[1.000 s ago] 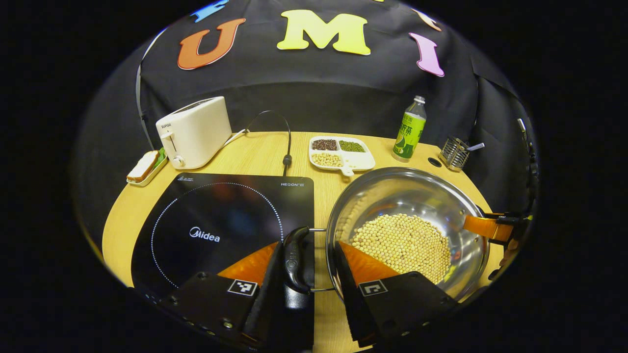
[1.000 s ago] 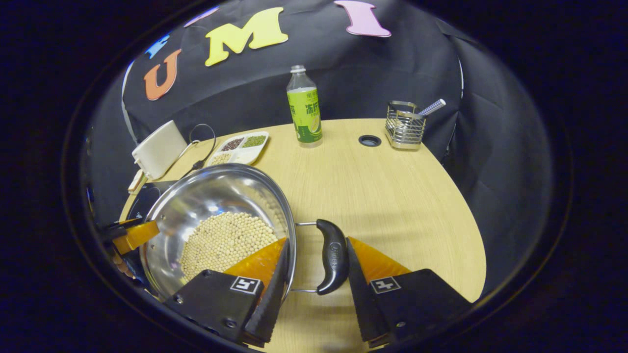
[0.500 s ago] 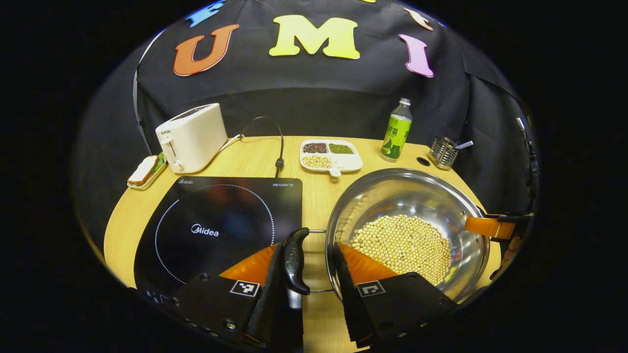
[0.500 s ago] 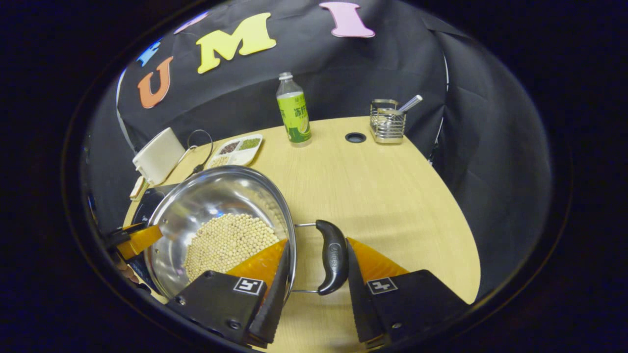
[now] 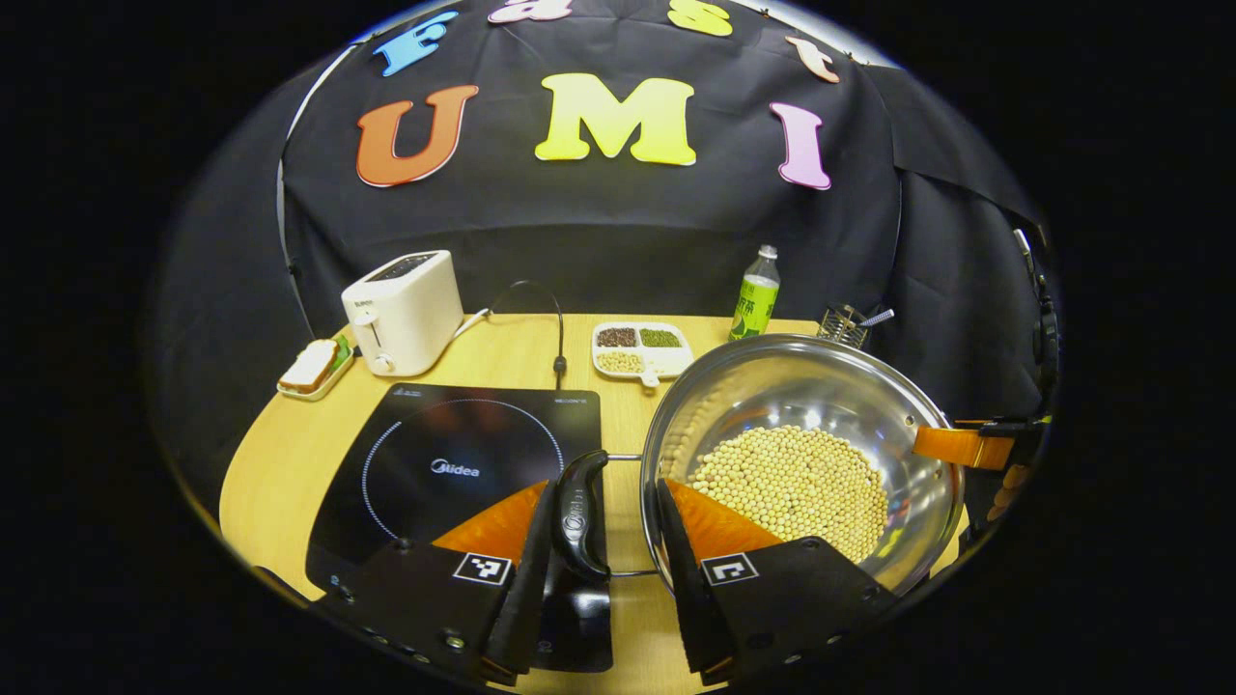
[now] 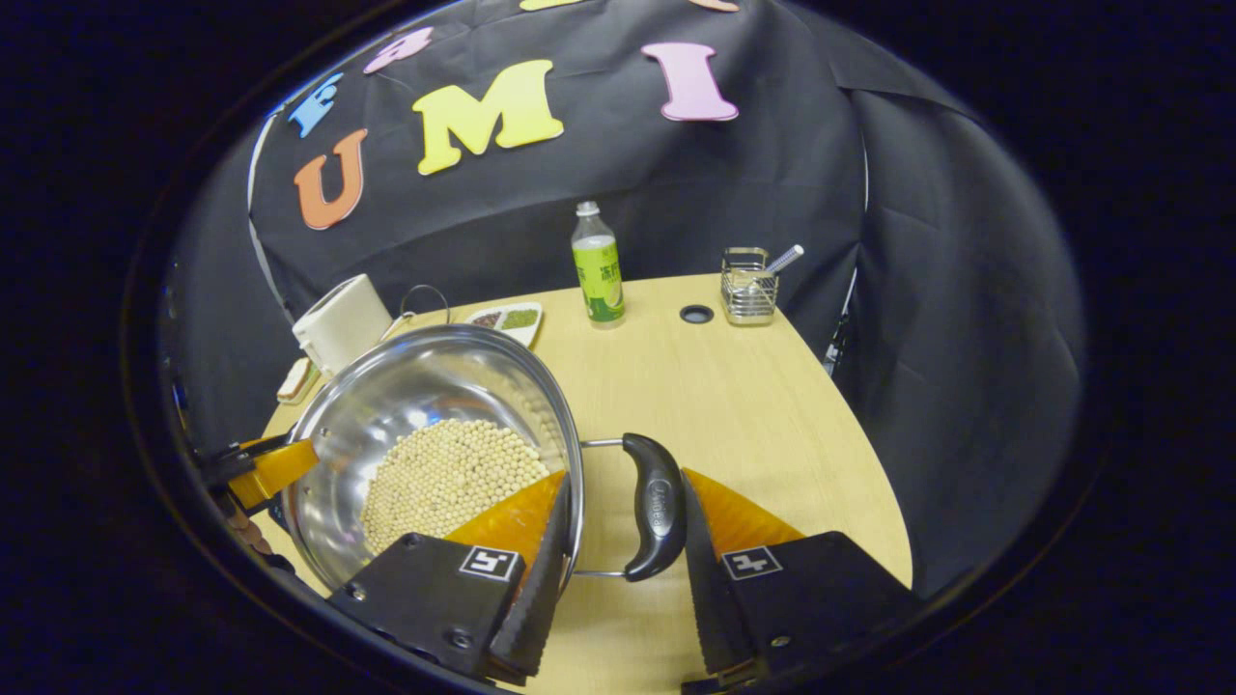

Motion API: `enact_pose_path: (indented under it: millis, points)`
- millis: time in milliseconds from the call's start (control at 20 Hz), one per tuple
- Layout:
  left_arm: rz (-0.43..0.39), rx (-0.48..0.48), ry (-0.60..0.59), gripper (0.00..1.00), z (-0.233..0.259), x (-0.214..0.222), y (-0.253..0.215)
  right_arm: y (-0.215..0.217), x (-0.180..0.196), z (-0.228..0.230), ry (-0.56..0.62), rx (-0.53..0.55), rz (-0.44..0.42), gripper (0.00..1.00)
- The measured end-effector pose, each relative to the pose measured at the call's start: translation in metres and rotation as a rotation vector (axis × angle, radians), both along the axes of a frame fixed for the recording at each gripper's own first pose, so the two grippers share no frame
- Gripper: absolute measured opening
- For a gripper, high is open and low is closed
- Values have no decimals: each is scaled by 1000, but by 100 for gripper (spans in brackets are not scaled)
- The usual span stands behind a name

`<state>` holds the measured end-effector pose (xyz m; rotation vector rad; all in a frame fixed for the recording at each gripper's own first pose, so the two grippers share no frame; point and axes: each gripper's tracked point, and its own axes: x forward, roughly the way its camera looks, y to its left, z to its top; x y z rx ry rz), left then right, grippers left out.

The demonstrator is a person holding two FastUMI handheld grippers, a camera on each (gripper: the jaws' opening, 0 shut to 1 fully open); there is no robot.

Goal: First push the handle of the pot to place it horizontally, then grasp the pot with both hands and set it on the induction cooktop.

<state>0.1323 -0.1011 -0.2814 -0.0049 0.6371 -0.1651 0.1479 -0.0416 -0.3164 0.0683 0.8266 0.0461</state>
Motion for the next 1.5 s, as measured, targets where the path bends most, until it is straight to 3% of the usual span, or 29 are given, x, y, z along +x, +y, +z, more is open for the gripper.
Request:
enact_pose_path:
  millis: [350,800,1150,1500]
  points:
    - [52,-2,-70,57,37,-5,65,66,-4,29,-24,29,37,62]
    - [205,-14,-108,57,52,20,175,184,24,35,-6,35,119,63]
    - [256,23,-103,57,42,54,241,260,59,21,30,43,160,63]
    - [270,20,-57,57,0,77,265,293,81,-13,22,2,185,63]
